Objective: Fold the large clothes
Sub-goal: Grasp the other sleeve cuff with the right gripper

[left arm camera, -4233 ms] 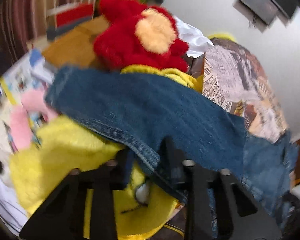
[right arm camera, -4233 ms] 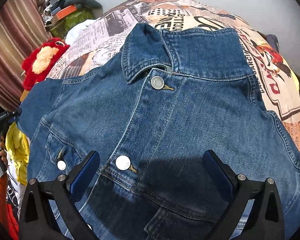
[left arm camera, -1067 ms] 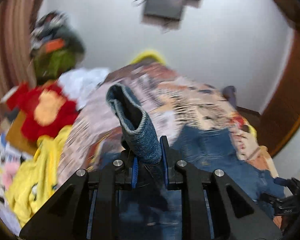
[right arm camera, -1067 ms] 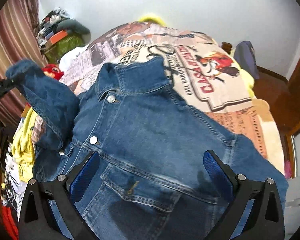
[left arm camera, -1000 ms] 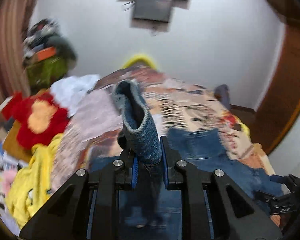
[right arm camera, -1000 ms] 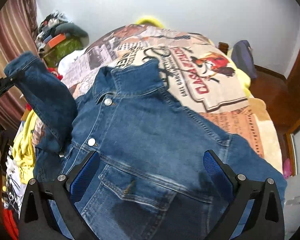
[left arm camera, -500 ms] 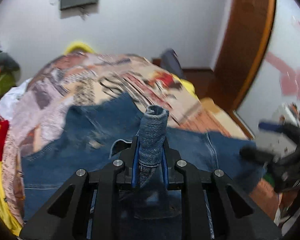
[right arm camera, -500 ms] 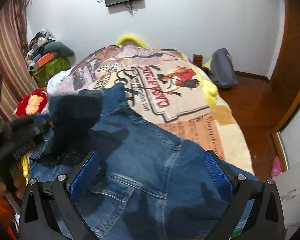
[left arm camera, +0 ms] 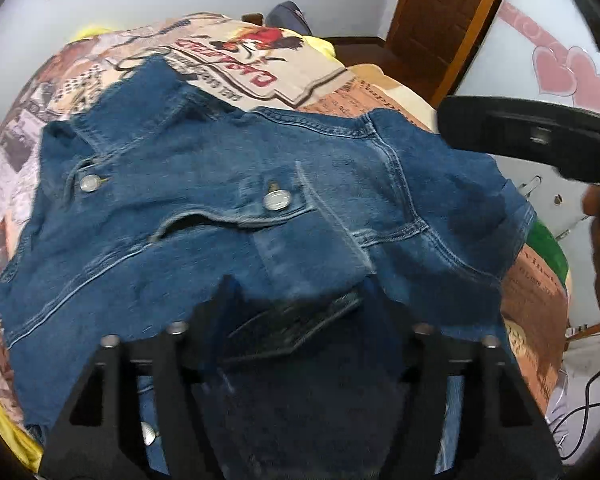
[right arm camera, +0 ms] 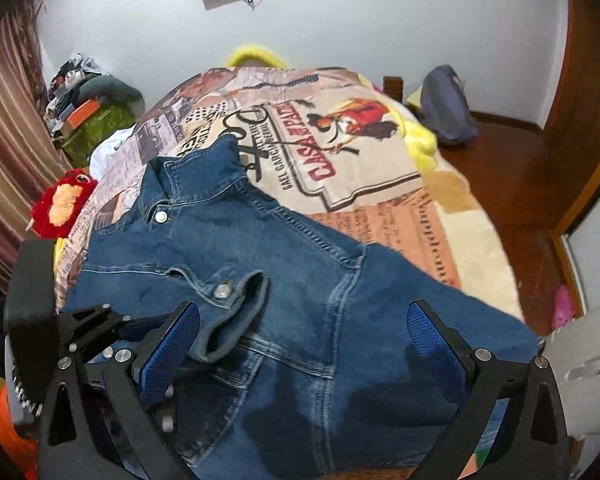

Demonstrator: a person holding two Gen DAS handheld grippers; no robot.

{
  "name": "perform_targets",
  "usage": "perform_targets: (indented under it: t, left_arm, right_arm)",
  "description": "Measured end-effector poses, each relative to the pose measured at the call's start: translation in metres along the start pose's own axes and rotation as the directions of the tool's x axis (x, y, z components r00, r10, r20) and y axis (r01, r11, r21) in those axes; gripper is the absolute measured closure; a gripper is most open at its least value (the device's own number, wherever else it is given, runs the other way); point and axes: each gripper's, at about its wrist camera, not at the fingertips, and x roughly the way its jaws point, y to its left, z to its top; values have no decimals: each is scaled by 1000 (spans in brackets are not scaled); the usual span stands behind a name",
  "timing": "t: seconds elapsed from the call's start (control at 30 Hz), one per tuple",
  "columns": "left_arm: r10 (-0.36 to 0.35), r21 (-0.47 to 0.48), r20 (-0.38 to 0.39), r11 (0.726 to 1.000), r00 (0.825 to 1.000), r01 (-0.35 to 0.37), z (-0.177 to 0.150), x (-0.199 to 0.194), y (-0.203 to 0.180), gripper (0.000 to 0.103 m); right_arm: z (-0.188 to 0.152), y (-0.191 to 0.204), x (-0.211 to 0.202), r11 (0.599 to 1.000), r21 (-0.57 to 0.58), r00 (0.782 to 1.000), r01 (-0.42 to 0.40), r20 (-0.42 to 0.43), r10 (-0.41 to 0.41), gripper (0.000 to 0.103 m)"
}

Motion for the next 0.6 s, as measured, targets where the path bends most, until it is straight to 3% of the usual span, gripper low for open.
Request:
perform_targets:
  t: [0.13,0.2,0.33,0.43,0.6]
  left_arm:
    - [65,-24,59,998,996,-63,-12,-29,26,33]
    - [97,-62,84,994,992,-92,-21,-43,49,25]
    - [223,-141,108,968,969,-207,-51,-65,109,19]
    - [317,-217,53,929,947,-299,-82,-70,159,19]
    - [399,-359,-77,844,914,-399,-148,-70,236,19]
  right_arm:
    - [3,11,17,998,25,997,-60,-47,61,0]
    - [4,19,31,995,37,992,-92,-85,95,0]
    - [0,30,65,986,84,974,-141,-167,153,0]
    - [-4,32,94,974,149,949,-172,-240,205,4]
    - [-11,41,130,966,191,919,-175,-320,230,19]
